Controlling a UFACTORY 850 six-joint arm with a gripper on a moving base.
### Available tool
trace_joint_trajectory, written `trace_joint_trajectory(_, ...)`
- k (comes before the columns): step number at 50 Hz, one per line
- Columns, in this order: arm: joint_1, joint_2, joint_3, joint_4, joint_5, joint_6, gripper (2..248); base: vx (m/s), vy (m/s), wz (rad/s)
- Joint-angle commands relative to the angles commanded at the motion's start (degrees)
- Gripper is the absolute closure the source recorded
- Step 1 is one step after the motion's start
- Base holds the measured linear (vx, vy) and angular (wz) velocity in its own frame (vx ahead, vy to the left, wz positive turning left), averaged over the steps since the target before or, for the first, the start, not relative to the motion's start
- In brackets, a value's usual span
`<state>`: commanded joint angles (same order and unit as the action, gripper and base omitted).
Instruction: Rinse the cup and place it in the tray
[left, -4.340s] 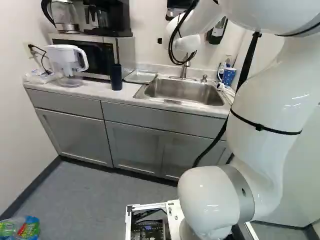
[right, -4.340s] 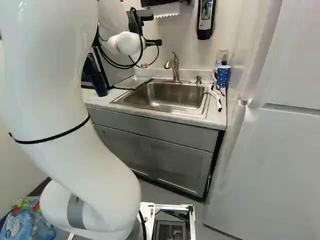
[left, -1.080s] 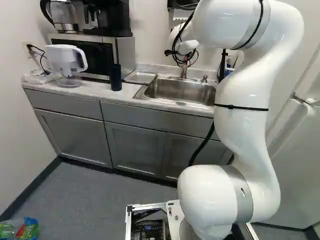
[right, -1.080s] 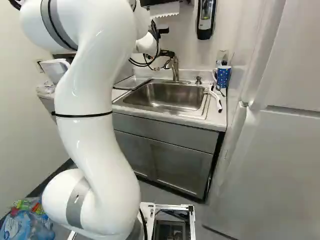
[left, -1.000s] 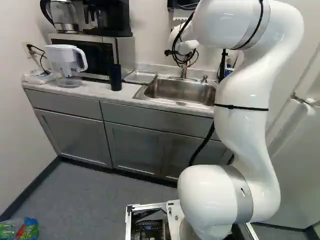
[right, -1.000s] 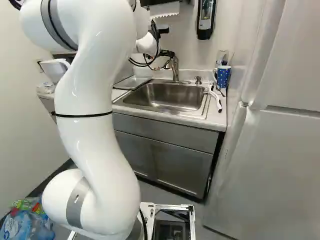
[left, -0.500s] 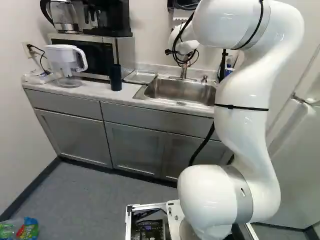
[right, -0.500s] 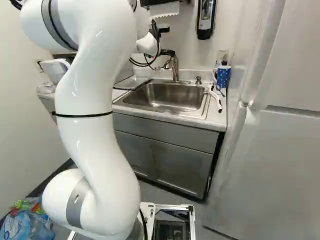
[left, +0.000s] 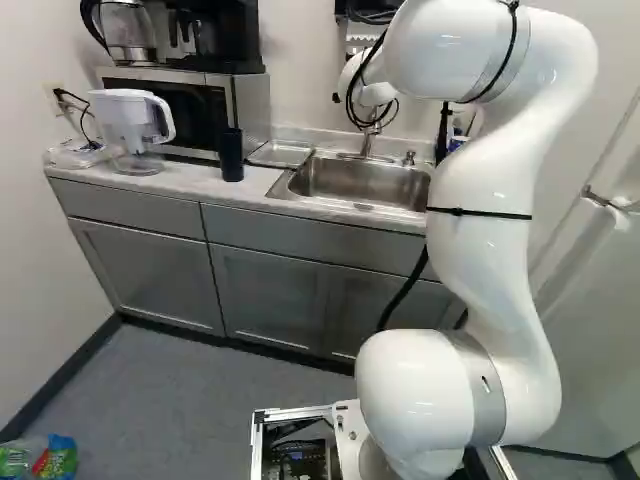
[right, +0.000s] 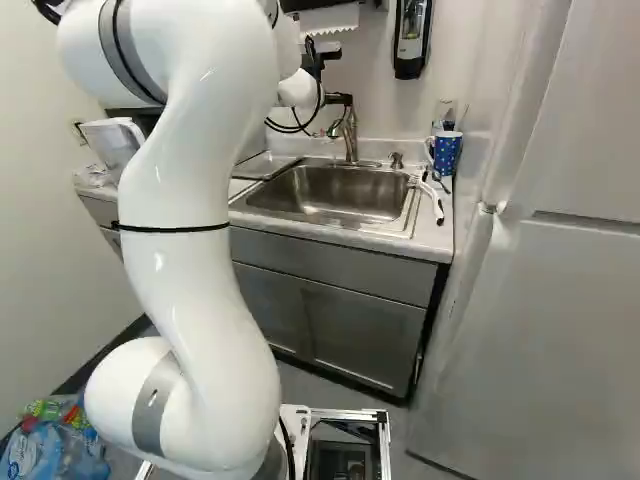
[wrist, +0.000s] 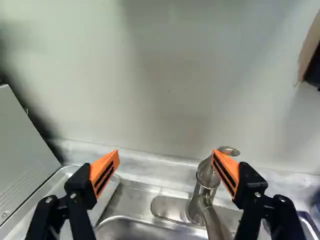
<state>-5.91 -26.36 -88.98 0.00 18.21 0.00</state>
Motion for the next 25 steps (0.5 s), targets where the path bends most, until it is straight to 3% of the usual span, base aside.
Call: trace_joint_trajectory(25, 0.06, -0.87, -1.07, 0.0, 0.23, 0.0, 3, 0.0, 0.0, 0.0)
